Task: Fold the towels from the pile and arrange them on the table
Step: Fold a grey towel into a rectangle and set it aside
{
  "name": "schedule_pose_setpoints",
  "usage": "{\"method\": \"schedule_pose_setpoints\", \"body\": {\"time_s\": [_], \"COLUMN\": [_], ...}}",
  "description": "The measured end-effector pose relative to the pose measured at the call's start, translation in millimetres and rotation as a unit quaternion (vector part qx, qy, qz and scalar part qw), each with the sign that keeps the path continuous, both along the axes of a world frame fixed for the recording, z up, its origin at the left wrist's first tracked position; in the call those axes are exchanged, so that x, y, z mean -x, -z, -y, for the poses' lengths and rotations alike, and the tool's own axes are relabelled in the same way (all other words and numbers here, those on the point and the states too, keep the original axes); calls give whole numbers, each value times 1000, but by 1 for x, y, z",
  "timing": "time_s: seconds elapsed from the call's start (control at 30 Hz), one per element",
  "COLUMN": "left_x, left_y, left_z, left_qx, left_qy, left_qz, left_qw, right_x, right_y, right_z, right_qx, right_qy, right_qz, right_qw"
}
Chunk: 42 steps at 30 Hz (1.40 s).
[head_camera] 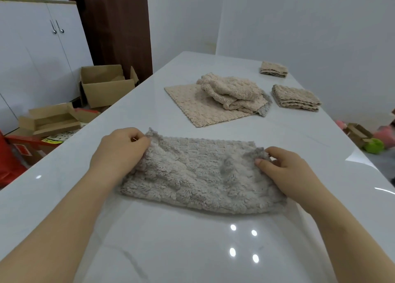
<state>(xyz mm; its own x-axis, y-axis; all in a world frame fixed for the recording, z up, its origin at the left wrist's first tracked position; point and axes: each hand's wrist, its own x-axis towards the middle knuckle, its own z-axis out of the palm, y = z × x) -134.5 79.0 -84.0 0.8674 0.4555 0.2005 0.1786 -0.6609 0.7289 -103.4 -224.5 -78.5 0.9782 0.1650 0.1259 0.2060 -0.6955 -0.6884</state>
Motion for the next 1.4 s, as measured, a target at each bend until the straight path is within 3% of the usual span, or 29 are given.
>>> {"method": "schedule_pose_setpoints", "body": {"time_s": [0.2,0.3,0.4,0.57,0.63,0.8,0.97,1.07,1.2,1.4], "left_x": [-4,-8,-14,-24,-28,-29,-30,-31,-33,-36], "left_y": [-4,0,8,20,23,24,24,28,30,32], "left_z": [-6,-10,-10,-14,-15,-16,-20,-19,-15,-12], "left_qx": [210,245,205,-5,-41,-42,7,-56,-94,-143], "left_qy": [-15,-46,-64,-74,-64,-57,-61,-60,-86,-70], "left_qz": [71,74,45,-36,-45,-14,21,-21,-13,-20], "left_qw": [975,966,976,997,996,997,998,996,992,987], "right_x": [-2,-10,-31,-52,-55,-59,-57,-61,-66,-70], "right_y": [-3,-5,-2,23,27,29,28,33,35,33], "right_z": [-2,-4,-9,-19,-19,-17,-16,-17,-17,-19], "right_qx": [-251,-307,-269,-88,-68,-49,-99,-26,36,47], "right_qy": [48,59,102,158,162,149,157,132,129,150], "right_qz": [26,31,29,39,52,69,138,97,62,14], "right_qw": [966,949,957,983,983,985,973,986,989,987]}}
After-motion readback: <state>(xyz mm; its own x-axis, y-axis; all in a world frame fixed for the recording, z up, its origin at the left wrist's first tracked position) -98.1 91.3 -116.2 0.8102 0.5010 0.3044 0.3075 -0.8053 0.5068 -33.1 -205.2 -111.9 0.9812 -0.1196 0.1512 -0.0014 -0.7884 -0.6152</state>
